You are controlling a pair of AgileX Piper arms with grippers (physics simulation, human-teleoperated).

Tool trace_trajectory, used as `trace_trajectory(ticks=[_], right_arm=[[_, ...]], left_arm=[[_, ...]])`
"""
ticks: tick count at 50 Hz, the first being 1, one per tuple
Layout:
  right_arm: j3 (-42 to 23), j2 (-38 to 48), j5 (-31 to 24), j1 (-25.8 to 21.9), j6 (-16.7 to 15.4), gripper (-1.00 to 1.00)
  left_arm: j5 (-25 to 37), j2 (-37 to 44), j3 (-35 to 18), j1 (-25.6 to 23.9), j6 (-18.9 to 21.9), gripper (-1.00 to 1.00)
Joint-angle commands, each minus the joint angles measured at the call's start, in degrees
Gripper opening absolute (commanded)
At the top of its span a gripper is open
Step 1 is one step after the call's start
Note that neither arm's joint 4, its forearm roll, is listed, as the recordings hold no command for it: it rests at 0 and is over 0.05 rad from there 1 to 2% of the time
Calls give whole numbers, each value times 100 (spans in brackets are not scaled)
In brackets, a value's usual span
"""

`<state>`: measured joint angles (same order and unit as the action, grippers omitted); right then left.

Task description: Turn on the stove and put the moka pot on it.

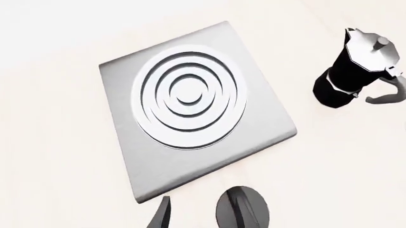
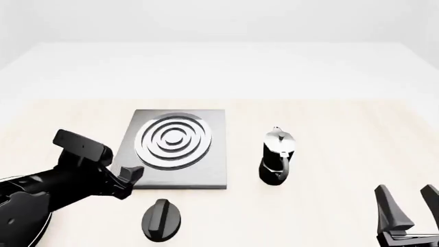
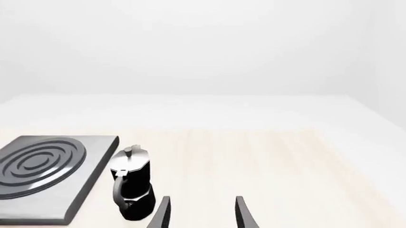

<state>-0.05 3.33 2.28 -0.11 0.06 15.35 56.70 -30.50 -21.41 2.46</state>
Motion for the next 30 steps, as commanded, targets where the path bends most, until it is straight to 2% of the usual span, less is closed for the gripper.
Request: trace_trajectory(ticks=[1, 30], right_arm=[[0, 26, 25, -8, 43, 100], [3, 39, 23, -14, 88, 100]], left_arm=[[-64, 440, -6, -166, -190, 100], [-499, 1093, 171, -612, -712, 100]])
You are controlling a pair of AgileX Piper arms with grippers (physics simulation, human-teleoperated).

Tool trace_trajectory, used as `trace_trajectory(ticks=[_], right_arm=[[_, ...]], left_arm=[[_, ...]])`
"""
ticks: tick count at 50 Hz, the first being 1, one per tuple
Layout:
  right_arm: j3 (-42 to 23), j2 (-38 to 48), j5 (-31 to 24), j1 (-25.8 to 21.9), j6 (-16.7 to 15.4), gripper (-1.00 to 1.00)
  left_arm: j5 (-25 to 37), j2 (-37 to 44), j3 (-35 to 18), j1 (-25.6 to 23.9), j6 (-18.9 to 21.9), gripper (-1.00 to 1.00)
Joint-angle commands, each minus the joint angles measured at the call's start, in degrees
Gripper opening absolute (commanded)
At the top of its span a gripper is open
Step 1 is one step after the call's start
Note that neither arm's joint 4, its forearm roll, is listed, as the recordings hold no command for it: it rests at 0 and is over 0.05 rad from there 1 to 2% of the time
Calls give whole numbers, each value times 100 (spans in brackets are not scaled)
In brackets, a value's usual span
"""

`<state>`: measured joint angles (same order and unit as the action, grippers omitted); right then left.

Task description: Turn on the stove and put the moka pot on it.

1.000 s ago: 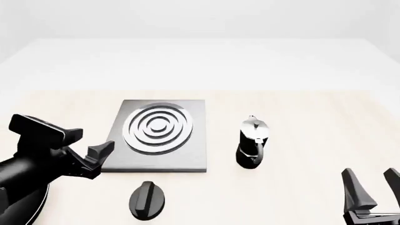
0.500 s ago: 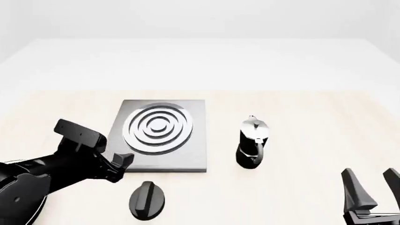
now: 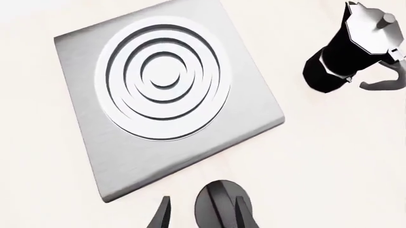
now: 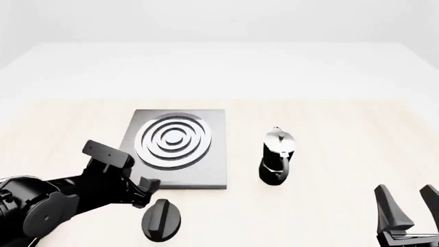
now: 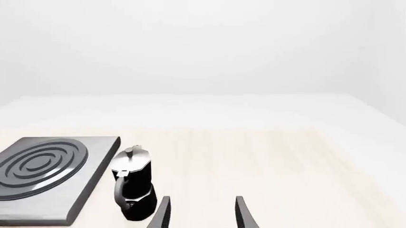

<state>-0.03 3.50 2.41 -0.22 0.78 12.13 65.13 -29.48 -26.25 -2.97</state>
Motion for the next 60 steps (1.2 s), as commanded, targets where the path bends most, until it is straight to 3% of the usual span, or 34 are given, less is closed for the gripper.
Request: trace_trajectory(ticks=[1, 46, 60], right_arm=[[1, 28, 16, -4, 16, 100], [2, 156, 111, -17, 86, 100], [2, 315, 240, -23, 100, 100]], left_arm=[[-186, 260, 70, -127, -174, 100], [-1141, 1371, 327, -319, -597, 100], [-1554, 1894, 408, -470, -912, 100]])
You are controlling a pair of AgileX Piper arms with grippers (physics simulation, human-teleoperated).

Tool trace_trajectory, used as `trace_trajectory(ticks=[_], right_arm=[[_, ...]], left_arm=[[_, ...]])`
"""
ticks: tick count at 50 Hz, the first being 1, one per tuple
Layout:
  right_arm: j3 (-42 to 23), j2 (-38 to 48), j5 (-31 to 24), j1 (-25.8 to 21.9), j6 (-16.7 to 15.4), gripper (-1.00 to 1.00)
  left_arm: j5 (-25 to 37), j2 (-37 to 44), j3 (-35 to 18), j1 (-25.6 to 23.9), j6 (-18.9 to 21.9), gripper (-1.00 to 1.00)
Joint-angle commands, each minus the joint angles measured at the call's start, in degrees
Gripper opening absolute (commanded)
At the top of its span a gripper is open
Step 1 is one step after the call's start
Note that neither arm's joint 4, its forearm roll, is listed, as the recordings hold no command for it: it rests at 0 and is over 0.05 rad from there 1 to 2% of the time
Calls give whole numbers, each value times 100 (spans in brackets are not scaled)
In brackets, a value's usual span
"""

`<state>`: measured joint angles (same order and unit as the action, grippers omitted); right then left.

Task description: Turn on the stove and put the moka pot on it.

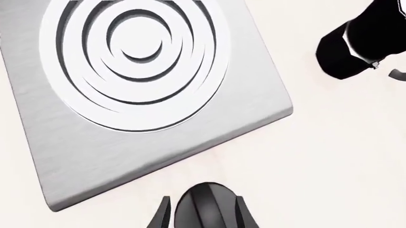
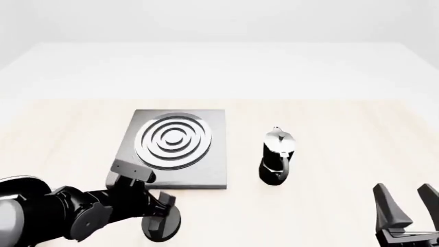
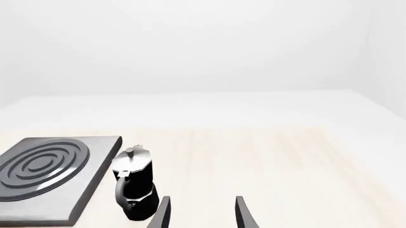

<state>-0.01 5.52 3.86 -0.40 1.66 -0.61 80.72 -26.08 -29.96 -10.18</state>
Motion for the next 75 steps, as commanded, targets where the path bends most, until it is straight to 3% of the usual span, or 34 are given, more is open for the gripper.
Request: trace_trajectory(ticks=[1, 30, 75], right_arm=[[0, 113, 94, -5, 12, 100], [1, 202, 155, -18, 6, 100], [0, 321, 242, -37, -46, 100]], left_arm=[[-300, 357, 77, -109, -208, 100], [-580, 659, 165, -93, -328, 100], [-804, 565, 293, 1006, 384, 100]])
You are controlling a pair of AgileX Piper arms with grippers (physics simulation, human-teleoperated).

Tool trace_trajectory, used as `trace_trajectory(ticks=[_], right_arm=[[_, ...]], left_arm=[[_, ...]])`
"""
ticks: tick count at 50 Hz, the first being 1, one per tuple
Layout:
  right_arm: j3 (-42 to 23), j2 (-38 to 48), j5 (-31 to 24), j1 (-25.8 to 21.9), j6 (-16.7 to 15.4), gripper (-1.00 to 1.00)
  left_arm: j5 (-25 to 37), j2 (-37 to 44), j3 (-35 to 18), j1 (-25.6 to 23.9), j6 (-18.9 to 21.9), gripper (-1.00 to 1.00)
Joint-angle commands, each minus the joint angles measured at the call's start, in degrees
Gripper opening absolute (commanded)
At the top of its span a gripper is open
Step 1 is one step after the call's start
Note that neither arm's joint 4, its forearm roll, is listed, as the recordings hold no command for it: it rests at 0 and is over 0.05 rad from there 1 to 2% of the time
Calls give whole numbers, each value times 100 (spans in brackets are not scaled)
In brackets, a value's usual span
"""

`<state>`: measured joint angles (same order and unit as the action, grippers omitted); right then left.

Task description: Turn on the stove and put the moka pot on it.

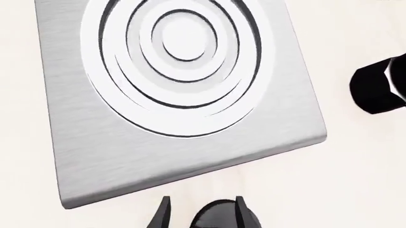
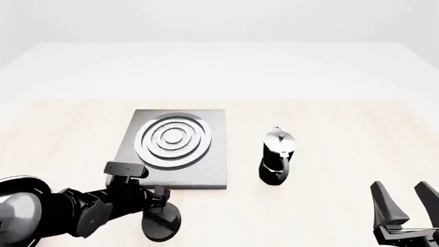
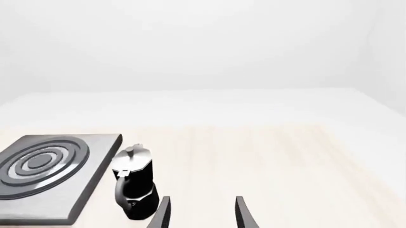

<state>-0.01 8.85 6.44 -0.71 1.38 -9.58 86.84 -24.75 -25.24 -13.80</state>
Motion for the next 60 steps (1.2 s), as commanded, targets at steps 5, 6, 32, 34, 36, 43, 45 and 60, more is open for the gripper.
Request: trace_trajectory(ticks=[5, 6, 32, 34, 36, 43, 45, 60], right_arm=[[0, -15, -15, -5, -27, 100], [0, -13, -13, -8, -31, 100], [-1313, 1399, -1179, -743, 579, 100], [-1543, 1457, -1447, -815, 691, 100], [-1630, 1467, -1547, -809, 676, 100], [-1985, 1647, -1897, -991, 732, 100], [-2041, 1726, -1917, -1041, 746, 100], [-2423, 2684, -1753, -1652, 798, 100]], left_arm=[[136, -126, 206, 563, 747, 100], [139, -135, 212, 597, 755, 100], [150, -5637, 1647, 1662, 978, 100], [1304, -8238, 1822, 1859, 1592, 100], [1566, -8363, 1788, 1911, 1100, 100], [464, -8683, 2230, 2579, 1357, 100], [241, -8683, 2340, 2592, 1374, 100], [-77, -8683, 2469, 2634, 1237, 100]])
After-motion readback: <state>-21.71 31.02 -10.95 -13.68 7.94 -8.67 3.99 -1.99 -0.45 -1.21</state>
